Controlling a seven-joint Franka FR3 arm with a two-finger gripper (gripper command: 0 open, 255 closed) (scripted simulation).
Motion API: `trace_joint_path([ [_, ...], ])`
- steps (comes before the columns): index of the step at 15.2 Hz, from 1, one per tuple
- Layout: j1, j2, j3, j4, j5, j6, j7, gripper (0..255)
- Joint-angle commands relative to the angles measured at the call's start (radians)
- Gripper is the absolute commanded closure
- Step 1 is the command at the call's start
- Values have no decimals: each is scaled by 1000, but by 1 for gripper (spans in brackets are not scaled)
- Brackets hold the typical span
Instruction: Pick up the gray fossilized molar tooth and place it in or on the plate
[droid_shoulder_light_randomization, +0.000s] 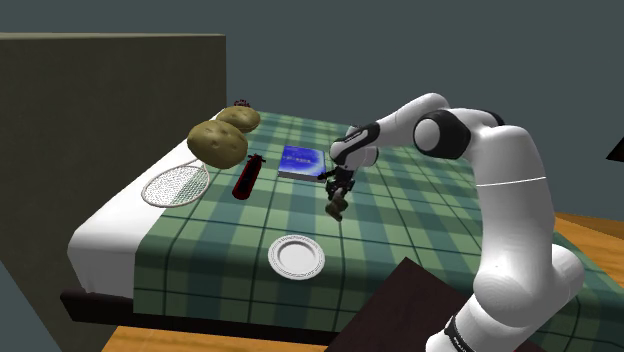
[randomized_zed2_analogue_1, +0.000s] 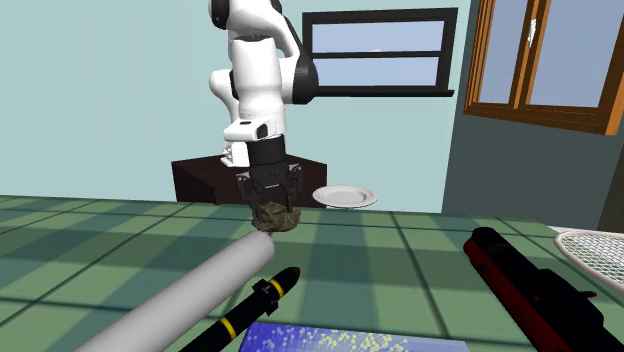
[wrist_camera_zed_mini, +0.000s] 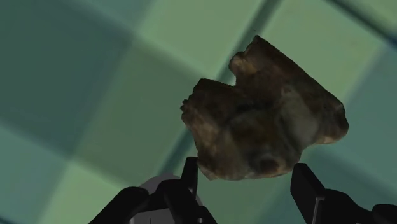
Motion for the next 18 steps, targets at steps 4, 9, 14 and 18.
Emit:
trace_joint_path([
  [4,3,-44,-6,1,-8,-45,7,255],
  [9,6,-86,-12,5,-16,-91,15,255],
  [14,15,7,-83,111,1,-219,256,0],
  [18,14,56,-115,146,20,-270,377,0],
])
